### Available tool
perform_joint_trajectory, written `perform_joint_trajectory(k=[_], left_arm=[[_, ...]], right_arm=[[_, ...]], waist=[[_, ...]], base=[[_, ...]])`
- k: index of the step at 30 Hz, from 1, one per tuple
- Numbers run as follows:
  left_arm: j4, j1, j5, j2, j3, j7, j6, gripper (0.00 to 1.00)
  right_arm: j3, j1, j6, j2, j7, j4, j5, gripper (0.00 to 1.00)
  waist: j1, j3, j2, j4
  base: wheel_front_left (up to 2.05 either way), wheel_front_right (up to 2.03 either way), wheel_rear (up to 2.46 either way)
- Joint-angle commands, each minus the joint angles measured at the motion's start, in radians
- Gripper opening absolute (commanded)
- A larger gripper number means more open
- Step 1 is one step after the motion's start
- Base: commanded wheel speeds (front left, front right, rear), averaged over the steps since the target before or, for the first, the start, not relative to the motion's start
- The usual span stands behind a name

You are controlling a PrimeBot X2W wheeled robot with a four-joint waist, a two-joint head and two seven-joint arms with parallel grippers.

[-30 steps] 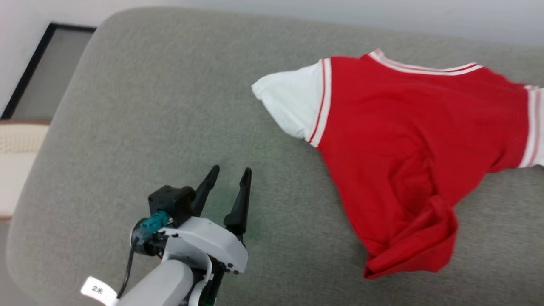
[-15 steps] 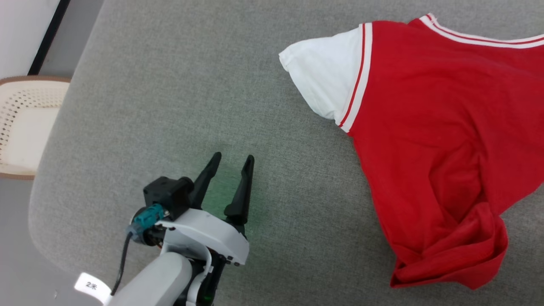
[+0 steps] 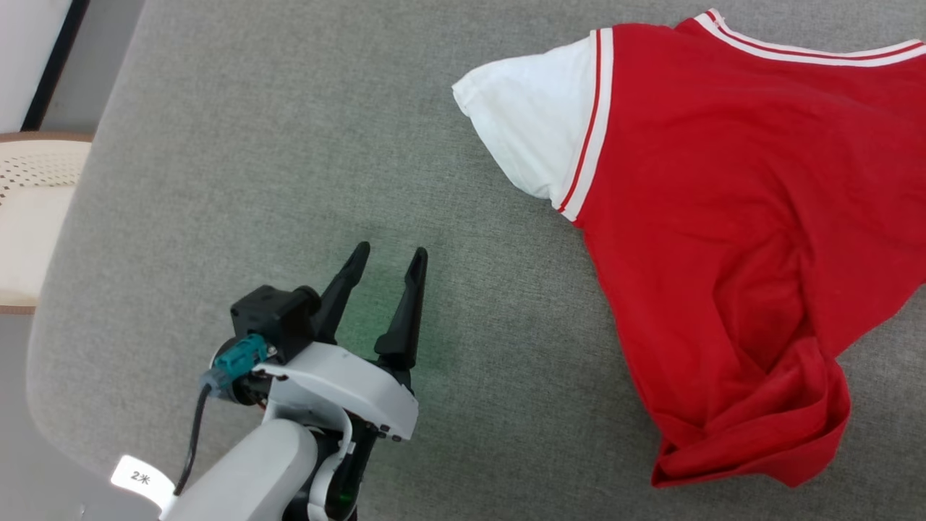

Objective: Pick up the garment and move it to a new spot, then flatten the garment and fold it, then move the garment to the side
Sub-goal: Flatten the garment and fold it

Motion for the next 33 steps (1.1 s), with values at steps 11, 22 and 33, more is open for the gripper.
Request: perform_joint_trajectory(k=[11,22,33], left_arm=[[-0.023,-0.003,-0.001,0.01,0.005,0.003,0.017,1.0],[-0.038,-0.035,0.006,0.019,0.016,0.0,0.013,1.0],[0.068,-0.408,0.0,0.042,0.041,0.106,-0.182,1.0]], right_arm=[[0.173,0.081,0.014,0.04,-0.033,-0.007,0.042,1.0],[0.234,0.033,0.008,0.027,-0.076,0.031,0.075,0.0],[0.254,-0.033,0.007,0.056,-0.133,0.066,0.105,0.0]], waist=[[0.0,0.014,-0.0001,-0.016],[0.0,0.02,-0.0001,-0.021],[0.0,0.027,-0.0001,-0.054]], base=[[0.0,0.0,0.0],[0.0,0.0,0.0],[0.0,0.0,0.0]])
